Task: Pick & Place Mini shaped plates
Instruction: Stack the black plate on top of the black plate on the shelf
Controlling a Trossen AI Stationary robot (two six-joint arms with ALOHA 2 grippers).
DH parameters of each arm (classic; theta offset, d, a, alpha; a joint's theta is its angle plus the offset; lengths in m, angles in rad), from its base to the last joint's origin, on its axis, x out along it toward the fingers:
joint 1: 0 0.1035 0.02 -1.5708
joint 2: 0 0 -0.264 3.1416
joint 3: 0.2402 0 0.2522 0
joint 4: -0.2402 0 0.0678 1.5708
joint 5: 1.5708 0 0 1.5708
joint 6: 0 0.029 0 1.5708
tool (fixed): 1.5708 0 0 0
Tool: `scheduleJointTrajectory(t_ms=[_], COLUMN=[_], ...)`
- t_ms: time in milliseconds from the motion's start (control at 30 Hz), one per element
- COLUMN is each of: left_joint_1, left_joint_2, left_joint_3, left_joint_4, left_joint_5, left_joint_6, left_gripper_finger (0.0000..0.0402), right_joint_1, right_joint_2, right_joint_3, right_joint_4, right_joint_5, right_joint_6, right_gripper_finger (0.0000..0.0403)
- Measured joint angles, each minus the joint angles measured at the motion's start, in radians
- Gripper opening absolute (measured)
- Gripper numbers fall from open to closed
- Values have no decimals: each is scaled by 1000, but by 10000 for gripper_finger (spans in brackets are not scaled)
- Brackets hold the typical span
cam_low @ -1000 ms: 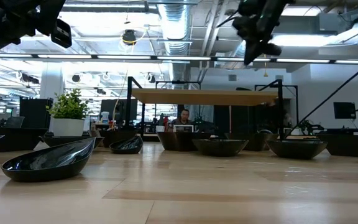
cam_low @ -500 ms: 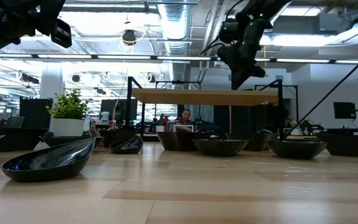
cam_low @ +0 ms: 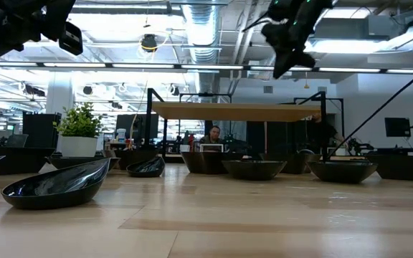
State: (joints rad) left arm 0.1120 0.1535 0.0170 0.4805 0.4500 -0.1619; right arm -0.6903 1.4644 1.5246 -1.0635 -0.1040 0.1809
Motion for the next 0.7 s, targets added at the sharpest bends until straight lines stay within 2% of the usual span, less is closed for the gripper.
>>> scheduleJointTrajectory(t_ms=[133,433,700], left_joint_1=[0,0,0], left_joint_2=[0,0,0], left_joint_3=[0,0,0], left_joint_4=[0,0,0], left_joint_5=[0,0,0], left_joint_6=[0,0,0], left_gripper_finger=[99,99,99], right_joint_1=[1,1,-8], right_joint_2=[-41,10,30], right_joint_3=[0,-48,-116], right_joint_4=[-46,-173,-108], right_joint_5=[17,188,188], right_joint_6=[15,55,55], right_gripper_finger=[1,0,0])
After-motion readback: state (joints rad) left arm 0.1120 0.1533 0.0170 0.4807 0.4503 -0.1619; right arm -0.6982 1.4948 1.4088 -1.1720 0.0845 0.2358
